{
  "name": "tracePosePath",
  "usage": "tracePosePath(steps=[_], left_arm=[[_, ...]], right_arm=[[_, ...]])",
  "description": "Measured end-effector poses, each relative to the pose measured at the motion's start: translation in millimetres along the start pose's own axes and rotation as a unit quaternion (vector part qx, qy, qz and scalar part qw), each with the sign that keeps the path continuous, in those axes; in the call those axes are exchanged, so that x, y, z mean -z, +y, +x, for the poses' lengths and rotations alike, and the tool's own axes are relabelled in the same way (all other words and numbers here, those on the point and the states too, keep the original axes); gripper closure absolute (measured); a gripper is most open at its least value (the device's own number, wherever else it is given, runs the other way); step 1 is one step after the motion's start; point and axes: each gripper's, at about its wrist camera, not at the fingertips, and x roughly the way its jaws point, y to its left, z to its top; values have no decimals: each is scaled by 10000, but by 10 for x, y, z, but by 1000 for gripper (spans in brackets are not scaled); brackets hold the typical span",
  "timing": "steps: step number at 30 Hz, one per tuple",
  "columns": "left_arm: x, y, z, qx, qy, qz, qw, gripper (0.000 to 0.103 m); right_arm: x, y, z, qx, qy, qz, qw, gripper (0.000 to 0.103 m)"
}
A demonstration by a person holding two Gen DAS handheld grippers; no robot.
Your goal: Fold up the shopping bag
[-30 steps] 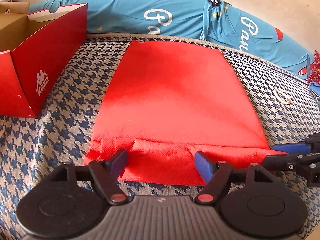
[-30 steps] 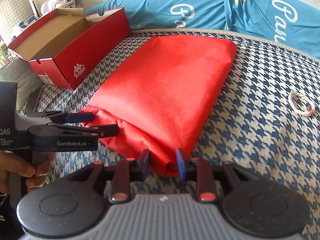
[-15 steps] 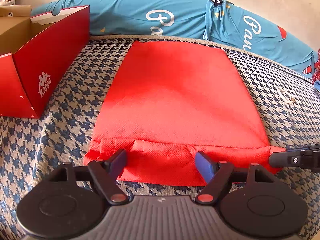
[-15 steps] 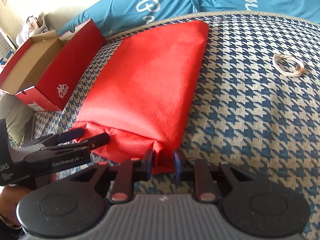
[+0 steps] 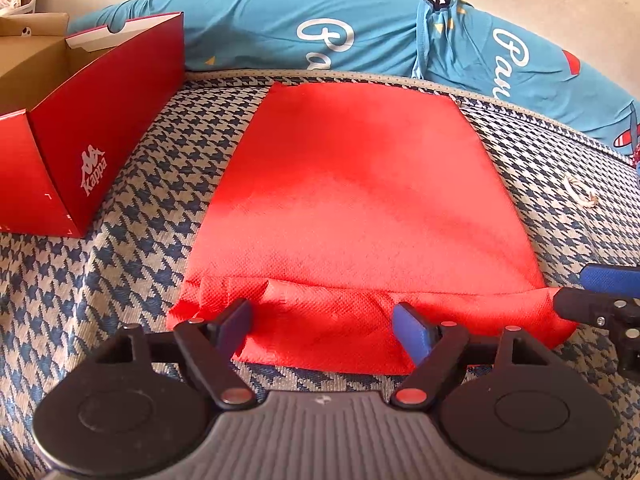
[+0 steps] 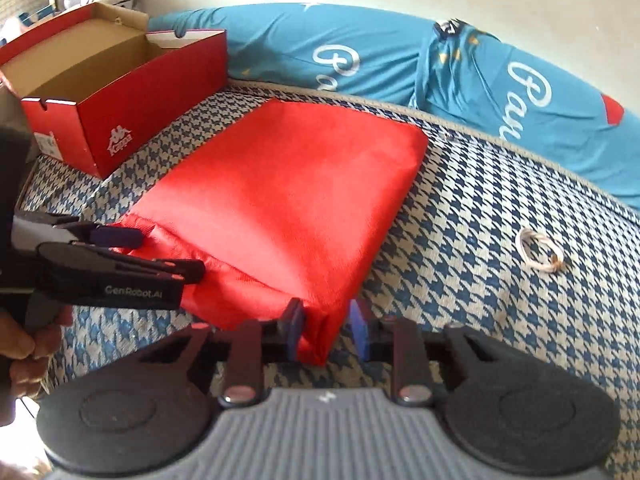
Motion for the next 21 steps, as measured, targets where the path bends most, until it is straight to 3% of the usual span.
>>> tracePosePath(steps=[4, 7, 10, 14, 21], left_arm=[[-3, 0, 0, 1, 6, 3, 10000, 26], [-7, 1, 1, 3, 10, 6, 10000, 26], [-10, 3, 2, 5, 15, 9, 10000, 26], [-15, 13, 5, 12, 17, 15, 10000, 26], [9, 57, -35, 199, 32, 156, 9997, 26]], right_arm=[[-18, 6, -117, 76, -271, -69, 9996, 91], [-20, -24, -216, -362, -461, 61, 9983, 91], [-1, 84, -174, -659, -361, -235, 9969, 91], [16, 203, 37, -528, -38, -490, 9974, 91], [71, 87, 256, -662, 197, -132, 9975, 93]])
